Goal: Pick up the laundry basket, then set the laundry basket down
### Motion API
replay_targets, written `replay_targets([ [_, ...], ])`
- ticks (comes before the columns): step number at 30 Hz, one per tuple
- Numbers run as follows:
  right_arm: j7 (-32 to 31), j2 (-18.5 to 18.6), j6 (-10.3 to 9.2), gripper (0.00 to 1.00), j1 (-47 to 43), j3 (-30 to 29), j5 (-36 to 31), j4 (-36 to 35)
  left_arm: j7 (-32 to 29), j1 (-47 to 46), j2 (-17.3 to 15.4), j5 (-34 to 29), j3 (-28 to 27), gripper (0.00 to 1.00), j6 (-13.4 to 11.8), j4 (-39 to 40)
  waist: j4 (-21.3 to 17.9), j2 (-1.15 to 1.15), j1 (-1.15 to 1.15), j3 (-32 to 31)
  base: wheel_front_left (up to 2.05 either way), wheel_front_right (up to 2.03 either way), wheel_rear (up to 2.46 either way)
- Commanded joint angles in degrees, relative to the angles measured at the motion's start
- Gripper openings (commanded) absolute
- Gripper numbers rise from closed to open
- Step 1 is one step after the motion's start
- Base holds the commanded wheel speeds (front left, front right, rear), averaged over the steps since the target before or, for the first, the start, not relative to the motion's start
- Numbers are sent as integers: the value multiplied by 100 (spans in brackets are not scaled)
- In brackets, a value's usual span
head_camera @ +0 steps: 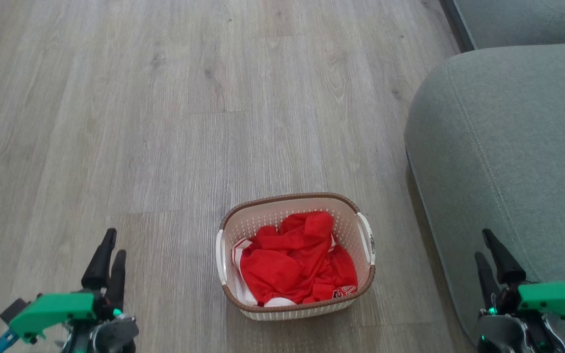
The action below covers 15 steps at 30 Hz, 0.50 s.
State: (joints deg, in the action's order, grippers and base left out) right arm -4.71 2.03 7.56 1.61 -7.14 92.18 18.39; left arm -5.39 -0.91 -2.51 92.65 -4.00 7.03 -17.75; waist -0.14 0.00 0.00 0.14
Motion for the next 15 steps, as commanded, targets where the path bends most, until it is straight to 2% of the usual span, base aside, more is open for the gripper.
replay_targets([
  [1, 45, 79, -1, 100, 306, 27, -68, -215, 39, -345, -25, -67, 3, 100, 8, 214, 1, 0, 0, -1, 0, 0, 0],
  [8, 189, 178, -2, 100, 388, 145, -281, -199, 184, -431, -107, -322, 106, 100, 10, 276, 2, 0, 0, -7, 0, 0, 0],
  [15, 402, 336, -2, 100, 537, 309, -861, -93, 447, -565, -308, -904, 322, 100, 13, 310, -2, 0, 0, -13, 0, 0, 0],
])
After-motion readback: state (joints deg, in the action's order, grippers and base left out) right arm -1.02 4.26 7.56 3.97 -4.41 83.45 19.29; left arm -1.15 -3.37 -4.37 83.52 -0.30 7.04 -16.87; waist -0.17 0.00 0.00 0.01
